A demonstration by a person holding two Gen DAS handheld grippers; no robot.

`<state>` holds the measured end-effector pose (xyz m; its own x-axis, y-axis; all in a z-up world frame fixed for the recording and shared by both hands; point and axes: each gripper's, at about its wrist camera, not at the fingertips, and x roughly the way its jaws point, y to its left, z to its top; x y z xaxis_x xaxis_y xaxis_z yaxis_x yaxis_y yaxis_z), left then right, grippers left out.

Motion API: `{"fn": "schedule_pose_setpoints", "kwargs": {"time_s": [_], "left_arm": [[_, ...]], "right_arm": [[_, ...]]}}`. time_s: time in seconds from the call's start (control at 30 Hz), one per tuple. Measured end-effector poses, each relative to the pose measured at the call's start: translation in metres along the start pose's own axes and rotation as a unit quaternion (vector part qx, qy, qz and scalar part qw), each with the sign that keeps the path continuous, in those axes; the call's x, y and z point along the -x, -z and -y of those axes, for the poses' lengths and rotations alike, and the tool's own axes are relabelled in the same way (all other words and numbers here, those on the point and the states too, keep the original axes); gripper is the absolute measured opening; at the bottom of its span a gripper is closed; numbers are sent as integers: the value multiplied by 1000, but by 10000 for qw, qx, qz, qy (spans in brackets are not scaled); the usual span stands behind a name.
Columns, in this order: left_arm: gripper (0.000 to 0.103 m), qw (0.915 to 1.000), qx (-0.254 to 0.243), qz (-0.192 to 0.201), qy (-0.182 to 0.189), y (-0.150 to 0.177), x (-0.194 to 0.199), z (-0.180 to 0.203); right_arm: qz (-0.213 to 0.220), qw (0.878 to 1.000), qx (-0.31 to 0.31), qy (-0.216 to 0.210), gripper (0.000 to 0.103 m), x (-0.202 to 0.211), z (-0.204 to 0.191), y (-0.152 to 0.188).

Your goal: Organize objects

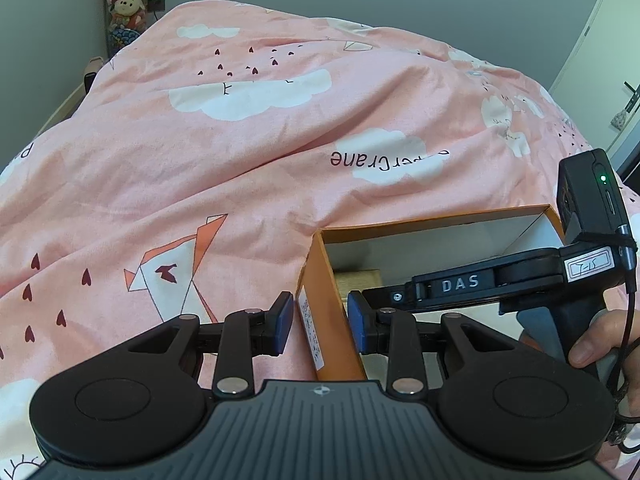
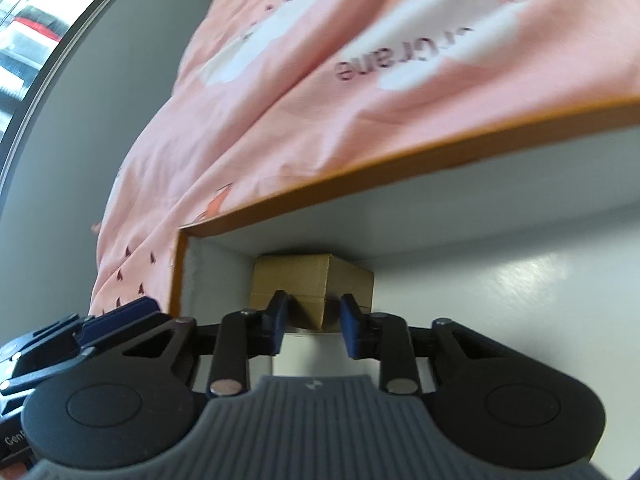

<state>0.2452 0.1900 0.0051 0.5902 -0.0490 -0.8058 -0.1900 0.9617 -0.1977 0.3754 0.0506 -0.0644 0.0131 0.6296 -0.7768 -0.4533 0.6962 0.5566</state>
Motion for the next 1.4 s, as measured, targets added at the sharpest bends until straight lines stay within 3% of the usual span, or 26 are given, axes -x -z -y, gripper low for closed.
{"fn": "schedule_pose_setpoints", "kwargs": {"time_s": [0.4, 0.53, 0.77, 0.9, 1.0, 1.17, 1.27, 1.4], "left_arm": [[37, 9997, -139, 93, 158, 14, 26, 17], [37, 9992, -190, 213, 297, 31, 50, 31], [43, 9989, -56, 250, 382, 76, 94, 51], [50, 9984, 289, -9, 491, 108, 101, 55], [50, 9978, 403, -330, 422, 133, 97, 62], [54, 9931, 713, -863, 342, 167, 83, 65], [59, 9919, 737, -1034, 84, 186, 78, 69], [65, 9909, 710, -1145, 12, 198, 71, 73]], "right_arm": [[167, 9981, 586, 78, 28, 19, -10, 2], [313, 9925, 1175, 99, 28, 47, -29, 25], [1063, 9717, 2091, 272, 30, 110, -49, 91], [1304, 9670, 2190, 37, 38, 143, -45, 135], [1184, 9696, 2142, 33, 40, 152, -37, 167], [941, 9742, 2021, 350, 40, 149, -20, 213], [802, 9761, 1964, 481, 40, 141, -13, 232], [639, 9756, 1984, 689, 41, 130, -9, 248]]}}
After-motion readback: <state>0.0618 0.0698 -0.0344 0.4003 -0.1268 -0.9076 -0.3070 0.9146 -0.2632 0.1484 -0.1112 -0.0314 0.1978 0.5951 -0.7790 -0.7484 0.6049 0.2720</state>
